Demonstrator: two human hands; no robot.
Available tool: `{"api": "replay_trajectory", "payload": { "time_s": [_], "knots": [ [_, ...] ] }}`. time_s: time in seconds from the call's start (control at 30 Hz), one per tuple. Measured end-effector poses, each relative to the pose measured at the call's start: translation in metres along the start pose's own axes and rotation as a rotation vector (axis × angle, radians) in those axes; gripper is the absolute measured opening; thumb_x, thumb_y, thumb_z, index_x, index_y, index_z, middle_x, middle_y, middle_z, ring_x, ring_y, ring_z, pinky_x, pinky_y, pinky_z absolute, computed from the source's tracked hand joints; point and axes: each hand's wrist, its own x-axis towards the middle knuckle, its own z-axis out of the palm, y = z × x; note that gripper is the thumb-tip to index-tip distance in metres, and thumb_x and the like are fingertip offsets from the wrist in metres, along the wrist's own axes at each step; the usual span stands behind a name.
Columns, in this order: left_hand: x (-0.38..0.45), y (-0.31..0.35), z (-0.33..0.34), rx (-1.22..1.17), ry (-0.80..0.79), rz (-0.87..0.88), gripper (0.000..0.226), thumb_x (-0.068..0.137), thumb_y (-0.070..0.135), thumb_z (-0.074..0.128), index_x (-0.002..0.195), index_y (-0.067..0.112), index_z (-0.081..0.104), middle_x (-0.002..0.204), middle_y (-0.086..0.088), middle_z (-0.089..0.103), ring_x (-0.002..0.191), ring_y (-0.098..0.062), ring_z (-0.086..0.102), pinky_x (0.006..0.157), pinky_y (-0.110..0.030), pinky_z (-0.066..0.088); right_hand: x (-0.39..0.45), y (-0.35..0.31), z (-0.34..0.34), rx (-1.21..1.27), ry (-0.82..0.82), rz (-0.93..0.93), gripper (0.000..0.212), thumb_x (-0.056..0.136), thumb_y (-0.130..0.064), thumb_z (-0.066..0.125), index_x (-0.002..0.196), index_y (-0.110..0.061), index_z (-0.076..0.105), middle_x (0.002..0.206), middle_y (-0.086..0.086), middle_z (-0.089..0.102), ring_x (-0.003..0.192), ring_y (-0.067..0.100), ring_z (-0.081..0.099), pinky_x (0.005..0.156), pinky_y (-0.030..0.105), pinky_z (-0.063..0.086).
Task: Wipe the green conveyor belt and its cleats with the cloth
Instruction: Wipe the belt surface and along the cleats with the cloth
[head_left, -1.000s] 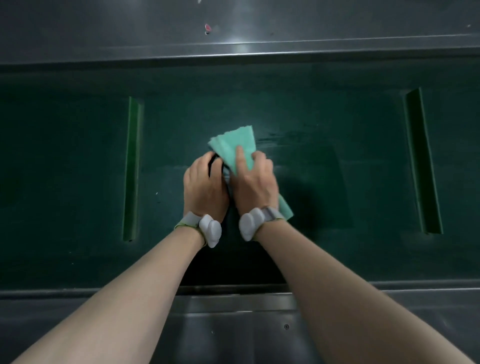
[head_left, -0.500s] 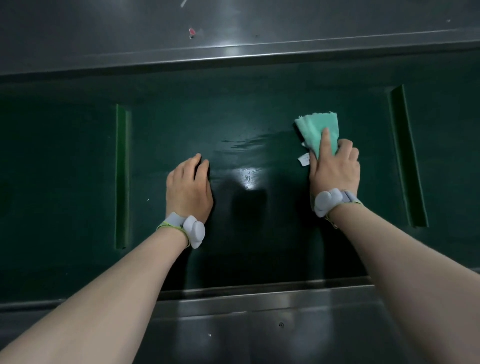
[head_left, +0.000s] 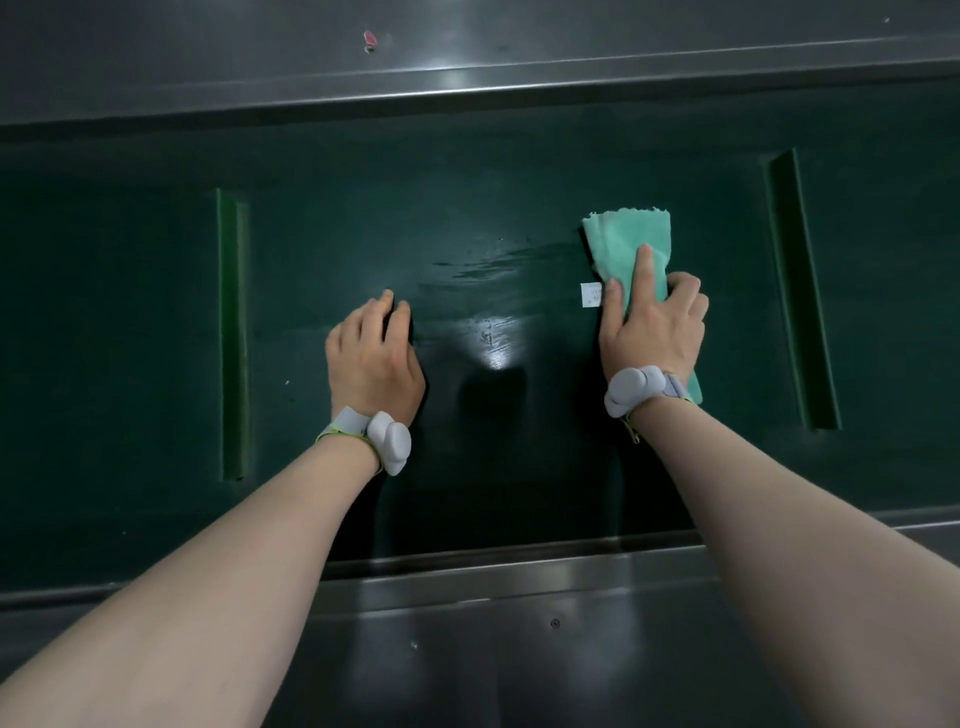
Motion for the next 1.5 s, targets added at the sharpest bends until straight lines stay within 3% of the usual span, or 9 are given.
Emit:
{"api": "replay_trajectory", "payload": {
  "time_s": [0.17, 0.33, 0.6, 0.77, 0.9, 1.0, 1.13, 1.27, 1.5],
  "knots": [
    [0.000, 0.000, 0.006, 0.034, 0.012, 0.006, 0.041, 0.096, 0.017, 0.042, 0.131, 0.012, 0.061, 0.141, -0.008, 0.060, 0.126, -0.032, 0.055, 0.101, -0.047, 0.041, -0.014, -0.036, 0.008, 0.115, 0.009, 0.155, 0.054, 0.103, -0.046, 0.047, 0.149, -0.018, 0.048, 0.122, 0.020, 0.051, 0.099, 0.038, 0.052, 0.076, 0.046, 0.053],
    [0.000, 0.000, 0.007, 0.043, 0.034, -0.005, 0.041, 0.091, 0.014, 0.049, 0.129, 0.011, 0.064, 0.139, -0.009, 0.062, 0.123, -0.035, 0.058, 0.100, -0.049, 0.043, -0.080, -0.106, 0.029, 0.125, 0.053, -0.274, 0.048, 0.095, -0.031, 0.067, 0.136, -0.007, 0.061, 0.109, 0.017, 0.047, 0.082, 0.029, 0.046, 0.067, 0.041, 0.051],
    [0.000, -0.007, -0.003, 0.030, -0.017, 0.049, 0.042, 0.094, 0.014, 0.052, 0.134, 0.009, 0.062, 0.143, -0.011, 0.058, 0.122, -0.038, 0.057, 0.100, -0.050, 0.042, -0.054, -0.076, 0.018, 0.052, 0.066, -0.391, 0.043, 0.098, -0.030, 0.063, 0.136, -0.010, 0.063, 0.102, 0.018, 0.061, 0.077, 0.033, 0.056, 0.059, 0.040, 0.048],
    [0.000, -0.008, 0.001, 0.044, -0.005, 0.052, 0.039, 0.098, 0.017, 0.048, 0.135, 0.010, 0.061, 0.143, -0.010, 0.058, 0.125, -0.035, 0.055, 0.099, -0.050, 0.043, 0.019, 0.016, 0.000, 0.005, 0.034, -0.054, 0.049, 0.105, -0.038, 0.050, 0.151, -0.022, 0.047, 0.124, 0.024, 0.052, 0.102, 0.043, 0.053, 0.083, 0.048, 0.046],
    [-0.002, -0.006, 0.008, 0.042, 0.030, 0.034, 0.041, 0.101, 0.019, 0.041, 0.136, 0.012, 0.060, 0.145, -0.008, 0.057, 0.130, -0.032, 0.054, 0.101, -0.048, 0.041, 0.030, 0.035, -0.002, 0.007, 0.077, 0.110, 0.050, 0.107, -0.044, 0.040, 0.152, -0.023, 0.039, 0.129, 0.020, 0.045, 0.111, 0.038, 0.048, 0.084, 0.049, 0.052],
    [-0.004, -0.006, 0.011, 0.044, 0.036, 0.016, 0.043, 0.099, 0.020, 0.041, 0.138, 0.013, 0.058, 0.146, -0.007, 0.056, 0.131, -0.031, 0.052, 0.103, -0.048, 0.040, 0.009, -0.011, 0.006, 0.034, 0.039, 0.011, 0.052, 0.107, -0.040, 0.042, 0.153, -0.015, 0.042, 0.131, 0.023, 0.047, 0.112, 0.041, 0.048, 0.090, 0.047, 0.046],
    [-0.003, -0.006, 0.010, 0.059, 0.042, 0.035, 0.042, 0.095, 0.018, 0.049, 0.135, 0.012, 0.060, 0.144, -0.008, 0.058, 0.128, -0.032, 0.055, 0.100, -0.048, 0.041, -0.043, -0.108, 0.021, 0.106, -0.063, -0.244, 0.052, 0.103, -0.034, 0.054, 0.149, -0.010, 0.048, 0.119, 0.022, 0.055, 0.095, 0.037, 0.053, 0.073, 0.043, 0.051],
    [-0.001, -0.012, 0.008, 0.055, 0.008, 0.051, 0.044, 0.093, 0.023, 0.051, 0.134, 0.013, 0.060, 0.145, -0.010, 0.058, 0.127, -0.033, 0.056, 0.098, -0.047, 0.040, -0.076, -0.156, 0.029, 0.061, -0.102, -0.515, 0.050, 0.108, -0.037, 0.042, 0.150, -0.010, 0.047, 0.116, 0.015, 0.057, 0.090, 0.028, 0.055, 0.070, 0.036, 0.051],
    [-0.002, -0.011, 0.008, 0.014, 0.046, 0.064, 0.042, 0.095, 0.018, 0.049, 0.135, 0.013, 0.062, 0.143, -0.007, 0.060, 0.125, -0.031, 0.056, 0.097, -0.046, 0.040, 0.014, -0.080, 0.017, 0.073, -0.104, -0.277, 0.054, 0.106, -0.039, 0.047, 0.155, -0.019, 0.039, 0.130, 0.022, 0.049, 0.107, 0.041, 0.050, 0.082, 0.043, 0.045]
  ]
}}
